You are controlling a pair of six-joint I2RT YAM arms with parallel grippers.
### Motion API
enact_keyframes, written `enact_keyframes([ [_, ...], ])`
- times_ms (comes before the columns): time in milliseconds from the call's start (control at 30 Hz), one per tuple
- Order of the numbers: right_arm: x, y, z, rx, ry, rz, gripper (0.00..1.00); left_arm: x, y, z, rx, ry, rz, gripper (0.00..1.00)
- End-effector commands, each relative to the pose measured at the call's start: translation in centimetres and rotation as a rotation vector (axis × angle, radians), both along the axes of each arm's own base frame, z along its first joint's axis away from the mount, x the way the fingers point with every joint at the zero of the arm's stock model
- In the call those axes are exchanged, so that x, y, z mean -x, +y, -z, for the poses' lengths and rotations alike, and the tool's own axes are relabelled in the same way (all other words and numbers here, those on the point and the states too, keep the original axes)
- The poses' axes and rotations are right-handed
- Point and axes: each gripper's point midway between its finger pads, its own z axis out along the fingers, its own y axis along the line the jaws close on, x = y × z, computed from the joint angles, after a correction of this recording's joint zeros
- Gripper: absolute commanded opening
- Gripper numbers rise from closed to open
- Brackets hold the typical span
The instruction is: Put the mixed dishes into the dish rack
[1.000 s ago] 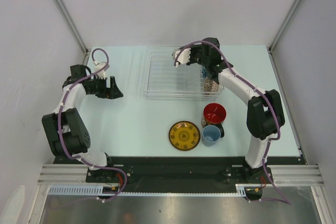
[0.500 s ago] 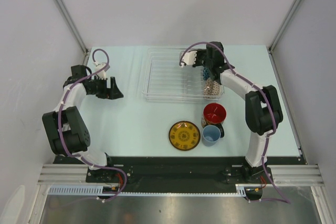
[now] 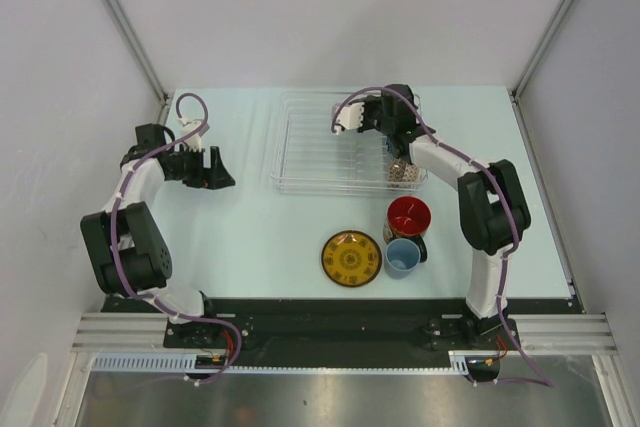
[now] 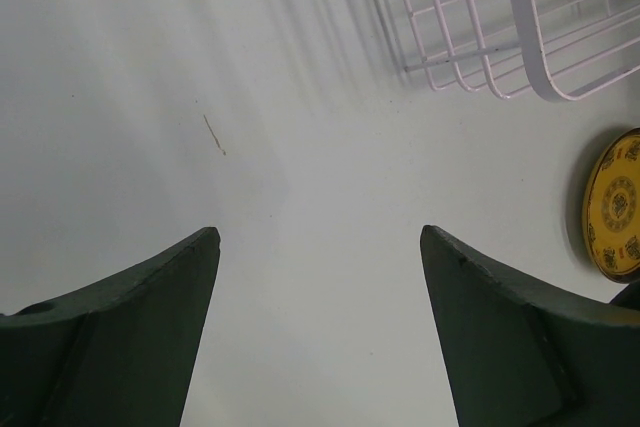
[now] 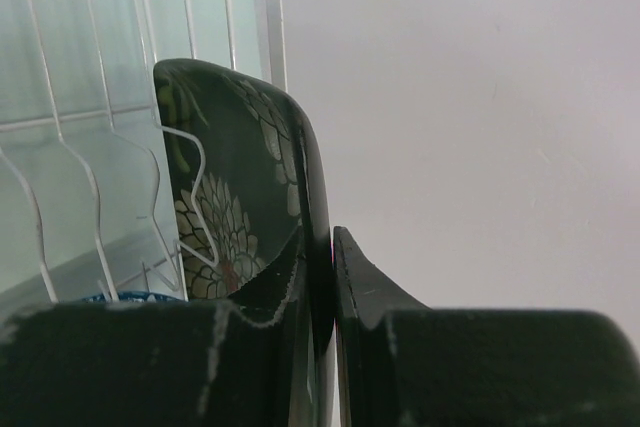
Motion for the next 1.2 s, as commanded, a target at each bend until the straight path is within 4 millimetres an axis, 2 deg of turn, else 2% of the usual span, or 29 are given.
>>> enact_keyframes([
  [0,0.1,2.3,2.0,-0.035,0.044,-0.026,0.11,-1.0,0.2,-1.0,0.013,-0.043,-0.003,0.87],
  [233,0.2,2.3,1.6,-0.039,0.035,0.006,0.2,-1.0,0.1,-0.7,0.019,-0.036,-0.001,0.86],
  [267,0.2,2.2,1.3,-0.048,0.03,0.014,0.3,-0.9,0.1,-0.7,0.022,-0.037,-0.001,0.86],
  [300,0.1,2.0,1.2,-0.051,0.029,0.022,0.32,-0.9,0.1,-0.7,0.02,-0.039,0.0,0.87],
  [333,0.1,1.8,0.9,-0.051,0.024,0.034,0.39,-1.0,0.1,-0.8,0.018,-0.044,0.003,0.86],
  [567,0.5,0.5,0.7,-0.054,0.053,0.097,0.51,-0.8,0.2,-0.9,0.002,-0.049,0.009,0.86],
  [633,0.6,0.3,0.1,-0.075,0.052,0.116,0.61,-0.7,0.2,-0.8,0.003,-0.046,0.008,0.86],
  [733,0.7,0.1,-2.1,-0.121,0.016,0.148,0.7,-0.7,0.1,-1.0,0.004,-0.05,0.011,0.87],
  [767,1.0,0.0,-3.5,-0.142,-0.002,0.148,0.71,-0.7,0.2,-1.0,0.002,-0.053,0.011,0.86],
  [867,1.9,0.1,-5.8,-0.187,-0.017,0.168,0.74,-0.7,0.1,-1.3,0.001,-0.059,0.013,0.86],
  [900,2.5,-0.1,-6.9,-0.197,-0.016,0.175,0.79,-0.7,0.1,-1.5,0.0,-0.062,0.013,0.86],
  [933,3.1,0.5,-7.5,-0.201,-0.015,0.168,0.95,-0.8,0.2,-1.5,-0.001,-0.063,0.014,0.87],
  [967,3.5,0.2,-7.9,-0.204,-0.014,0.19,1.0,-0.8,0.2,-1.7,-0.001,-0.066,0.015,0.86],
  [1000,4.3,0.0,-8.7,-0.207,-0.009,0.2,1.0,-0.8,0.2,-1.9,-0.002,-0.069,0.015,0.86],
  [1033,5.1,0.5,-8.8,-0.223,0.008,0.206,1.0,-0.8,0.1,-1.9,0.002,-0.07,0.017,0.86],
  [1100,6.8,-0.1,-9.3,-0.244,0.05,0.25,1.0,-0.9,0.1,-2.2,0.001,-0.077,0.019,0.86],
  [1167,8.4,0.2,-9.8,-0.344,0.11,0.285,1.0,-0.9,0.1,-2.7,-0.001,-0.088,0.02,0.86],
])
